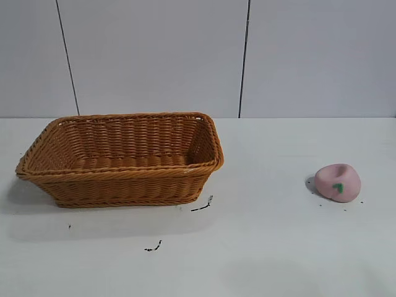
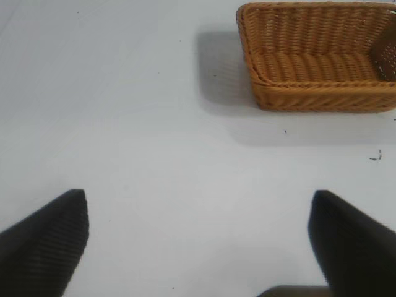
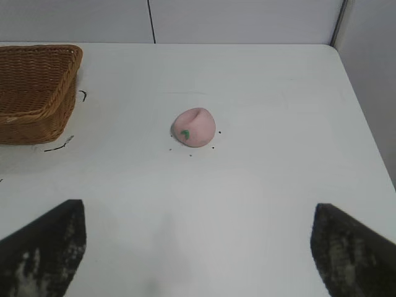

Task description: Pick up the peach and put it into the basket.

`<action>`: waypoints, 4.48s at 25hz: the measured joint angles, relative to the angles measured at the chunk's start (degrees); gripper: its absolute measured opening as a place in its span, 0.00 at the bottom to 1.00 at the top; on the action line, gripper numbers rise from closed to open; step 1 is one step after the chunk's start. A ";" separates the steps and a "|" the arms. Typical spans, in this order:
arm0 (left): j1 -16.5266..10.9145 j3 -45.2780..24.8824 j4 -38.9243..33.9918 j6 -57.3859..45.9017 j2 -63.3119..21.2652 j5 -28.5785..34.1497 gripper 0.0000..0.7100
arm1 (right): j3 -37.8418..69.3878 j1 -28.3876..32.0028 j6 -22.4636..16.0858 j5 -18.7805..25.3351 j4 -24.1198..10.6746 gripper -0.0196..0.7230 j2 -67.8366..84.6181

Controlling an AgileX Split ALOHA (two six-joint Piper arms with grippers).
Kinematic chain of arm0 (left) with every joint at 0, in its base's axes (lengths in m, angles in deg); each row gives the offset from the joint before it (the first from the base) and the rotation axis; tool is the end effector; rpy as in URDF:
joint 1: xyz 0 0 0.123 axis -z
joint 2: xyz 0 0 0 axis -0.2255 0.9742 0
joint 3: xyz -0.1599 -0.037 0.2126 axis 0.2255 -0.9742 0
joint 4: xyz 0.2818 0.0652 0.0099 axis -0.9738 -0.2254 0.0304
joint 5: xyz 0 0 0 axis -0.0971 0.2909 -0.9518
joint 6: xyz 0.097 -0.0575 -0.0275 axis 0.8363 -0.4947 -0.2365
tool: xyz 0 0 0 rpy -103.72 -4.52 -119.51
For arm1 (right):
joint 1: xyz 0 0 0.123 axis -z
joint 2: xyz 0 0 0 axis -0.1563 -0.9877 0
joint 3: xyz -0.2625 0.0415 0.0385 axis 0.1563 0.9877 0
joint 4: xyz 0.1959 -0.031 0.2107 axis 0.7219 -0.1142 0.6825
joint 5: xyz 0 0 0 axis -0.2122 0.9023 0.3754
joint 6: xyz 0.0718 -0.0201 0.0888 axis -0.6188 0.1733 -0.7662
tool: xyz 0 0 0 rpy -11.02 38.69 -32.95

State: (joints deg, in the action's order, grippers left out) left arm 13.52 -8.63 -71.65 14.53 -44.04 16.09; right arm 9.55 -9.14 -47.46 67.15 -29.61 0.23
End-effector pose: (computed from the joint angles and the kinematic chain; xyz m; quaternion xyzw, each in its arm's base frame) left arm 0.0674 -0.0016 0.2843 -0.0089 0.8534 -0.0150 0.5209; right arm 0.0689 0.0024 0.2870 -0.0140 0.8437 0.0040 0.5366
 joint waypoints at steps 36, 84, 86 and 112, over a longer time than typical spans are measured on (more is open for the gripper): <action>0.00 0.00 0.00 0.00 0.00 0.00 0.98 | -29.33 0.00 -2.64 -2.05 -1.30 0.95 -65.06; 0.00 0.00 0.00 0.00 0.00 0.00 0.98 | -43.80 -2.68 1.86 -18.53 0.70 0.95 -107.39; 0.00 0.00 0.00 0.00 0.00 0.00 0.98 | -43.80 -2.68 1.36 -18.77 -0.50 0.95 -107.39; 0.00 0.00 0.00 0.00 0.00 0.00 0.98 | -43.97 -2.68 1.13 -26.18 -0.47 0.94 -120.60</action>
State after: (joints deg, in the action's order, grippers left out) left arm 13.52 -8.63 -71.65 14.53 -44.04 16.09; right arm -34.42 -11.82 -46.32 40.96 -30.08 -120.37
